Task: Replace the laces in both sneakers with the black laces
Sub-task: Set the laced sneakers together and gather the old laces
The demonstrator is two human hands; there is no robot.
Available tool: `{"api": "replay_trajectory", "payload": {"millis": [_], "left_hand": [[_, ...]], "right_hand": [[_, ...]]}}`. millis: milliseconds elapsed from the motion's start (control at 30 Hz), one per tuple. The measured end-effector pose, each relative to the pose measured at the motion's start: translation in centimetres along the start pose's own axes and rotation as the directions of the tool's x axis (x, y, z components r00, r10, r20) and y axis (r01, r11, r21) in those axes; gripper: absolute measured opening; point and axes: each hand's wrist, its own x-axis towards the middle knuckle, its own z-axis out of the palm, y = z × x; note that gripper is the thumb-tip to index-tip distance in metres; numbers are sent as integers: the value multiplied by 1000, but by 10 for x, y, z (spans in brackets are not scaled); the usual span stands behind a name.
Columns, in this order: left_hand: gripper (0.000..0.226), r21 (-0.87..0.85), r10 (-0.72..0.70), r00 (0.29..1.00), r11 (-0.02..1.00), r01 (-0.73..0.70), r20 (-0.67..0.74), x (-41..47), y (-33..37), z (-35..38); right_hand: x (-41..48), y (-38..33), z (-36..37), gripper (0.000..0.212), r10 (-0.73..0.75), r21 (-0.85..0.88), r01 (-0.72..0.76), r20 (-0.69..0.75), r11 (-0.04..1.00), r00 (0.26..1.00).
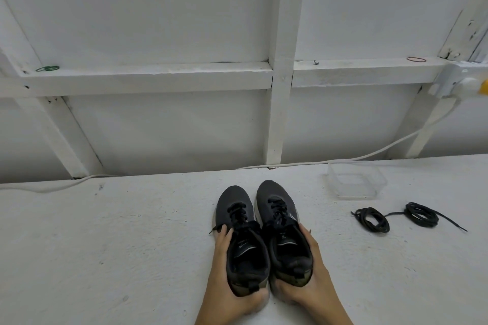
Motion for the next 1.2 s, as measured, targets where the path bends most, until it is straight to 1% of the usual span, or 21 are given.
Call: {"api": "replay_trajectory", "payload": {"millis": [33,100,200,267,300,333,367,400,500,567,600,667,733,833,900,1033,1100,1200], "left_hand": [[118,39,14,1000,999,-15,25,4,-3,-3],[121,95,-11,999,995,7,51,13,-6,-12],[118,61,-8,998,998,4,66,27,-11,-22],[120,76,-40,996,997,33,86,39,-8,-28],[120,88,-58,994,995,50,88,45,-9,-32],[119,92,-62,993,994,53,98,51,-10,-35],[116,100,-63,992,994,52,113,56,-9,-37],[113,104,-56,990,994,43,126,61,-8,-39],[104,100,-40,988,995,25,147,73,-2,-40],[105,103,-52,988,994,37,147,81,-4,-43],[107,101,-65,987,994,50,149,83,-7,-45],[111,91,-70,985,994,55,159,85,-10,-48],[111,90,-74,984,994,60,163,85,-10,-48],[113,77,-88,984,994,77,153,83,-10,-47],[113,85,-81,987,994,69,136,81,-10,-46],[104,88,-36,996,996,28,82,74,-13,-42],[103,133,-18,999,991,13,34,71,-18,-40],[98,253,6,996,967,17,-91,67,-13,-34]], "right_hand": [[4,-1,0,70,-35,2,35,0,999,999],[14,0,0,71,-36,-5,37,42,999,998],[20,8,-1,79,-29,27,27,78,999,996],[28,4,4,78,-25,-20,26,43,999,999],[34,4,6,73,-23,-53,24,14,998,1000],[42,5,10,65,-17,-47,17,5,999,1000],[48,7,12,59,-24,-60,25,13,998,1000],[53,5,14,57,-13,-58,14,33,998,999],[63,-1,15,62,-20,-58,23,61,998,998],[66,-9,16,58,-65,-86,69,47,994,997],[67,-10,17,61,-88,-93,91,36,991,995],[68,-11,19,75,-108,-75,108,-3,991,994],[69,-10,20,79,-133,-76,133,1,988,991],[69,-6,20,81,-132,-87,131,3,987,991],[67,-3,18,90,-101,-83,101,8,991,995],[63,4,16,96,-55,-60,57,43,997,998],[64,6,15,99,-34,-65,37,54,997,998],[64,8,12,105,-10,-81,17,88,997,996]]}}
